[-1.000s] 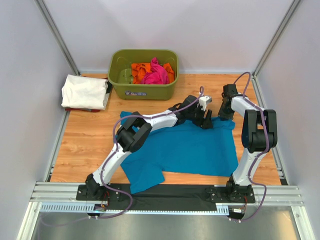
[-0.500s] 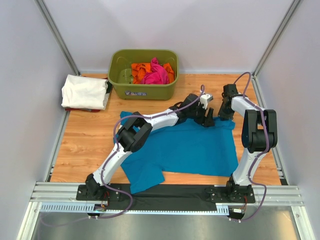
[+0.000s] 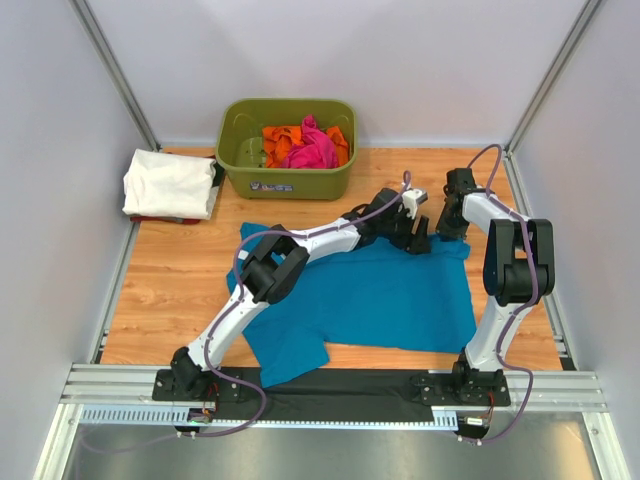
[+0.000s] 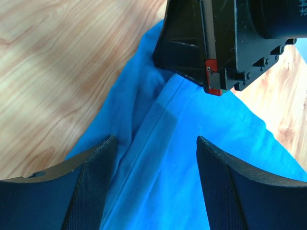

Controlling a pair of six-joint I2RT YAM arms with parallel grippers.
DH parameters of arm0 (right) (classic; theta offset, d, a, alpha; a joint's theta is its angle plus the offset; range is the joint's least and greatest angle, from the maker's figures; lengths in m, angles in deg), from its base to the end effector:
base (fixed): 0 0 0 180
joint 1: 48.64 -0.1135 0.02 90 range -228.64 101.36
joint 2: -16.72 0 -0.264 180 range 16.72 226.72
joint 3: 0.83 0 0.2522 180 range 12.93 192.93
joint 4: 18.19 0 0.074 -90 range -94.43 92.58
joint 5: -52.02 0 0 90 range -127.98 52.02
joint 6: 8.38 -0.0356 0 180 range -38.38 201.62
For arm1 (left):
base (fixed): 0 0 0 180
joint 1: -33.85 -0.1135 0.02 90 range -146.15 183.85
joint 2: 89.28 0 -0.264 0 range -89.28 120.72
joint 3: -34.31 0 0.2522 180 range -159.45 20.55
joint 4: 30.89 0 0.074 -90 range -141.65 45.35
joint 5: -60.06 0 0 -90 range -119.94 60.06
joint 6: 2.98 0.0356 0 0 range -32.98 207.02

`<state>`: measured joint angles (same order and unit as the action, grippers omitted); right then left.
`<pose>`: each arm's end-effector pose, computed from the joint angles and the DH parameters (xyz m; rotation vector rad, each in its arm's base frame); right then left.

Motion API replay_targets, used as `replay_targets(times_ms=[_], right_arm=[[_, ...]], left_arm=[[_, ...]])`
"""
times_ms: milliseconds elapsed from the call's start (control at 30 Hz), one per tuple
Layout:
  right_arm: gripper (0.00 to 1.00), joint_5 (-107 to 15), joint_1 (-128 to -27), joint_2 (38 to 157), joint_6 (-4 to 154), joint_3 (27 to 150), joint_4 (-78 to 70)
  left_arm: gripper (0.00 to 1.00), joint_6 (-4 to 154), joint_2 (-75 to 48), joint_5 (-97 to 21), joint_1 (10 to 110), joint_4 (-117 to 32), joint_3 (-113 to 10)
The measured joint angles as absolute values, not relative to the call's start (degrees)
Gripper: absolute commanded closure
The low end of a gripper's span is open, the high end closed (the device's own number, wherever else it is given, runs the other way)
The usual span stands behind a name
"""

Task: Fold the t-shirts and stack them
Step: Fold the tshirt

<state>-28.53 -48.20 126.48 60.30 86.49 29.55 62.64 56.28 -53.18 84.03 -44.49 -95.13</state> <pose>0.3793 -0.0088 0.1630 0.5619 2.7117 -0.1374 0.3559 -0.4489 0.1399 0.7691 2.1470 -1.1669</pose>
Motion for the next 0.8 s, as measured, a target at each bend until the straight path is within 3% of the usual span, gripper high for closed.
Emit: replay_targets(times_ms=[800], right_arm=[[1.0,-28.51,-48.2,127.75,59.43,88.13,30.43]], left_arm=[[0.28,60.56,49.87,-56.4,84.46,-36.53,-81.75]])
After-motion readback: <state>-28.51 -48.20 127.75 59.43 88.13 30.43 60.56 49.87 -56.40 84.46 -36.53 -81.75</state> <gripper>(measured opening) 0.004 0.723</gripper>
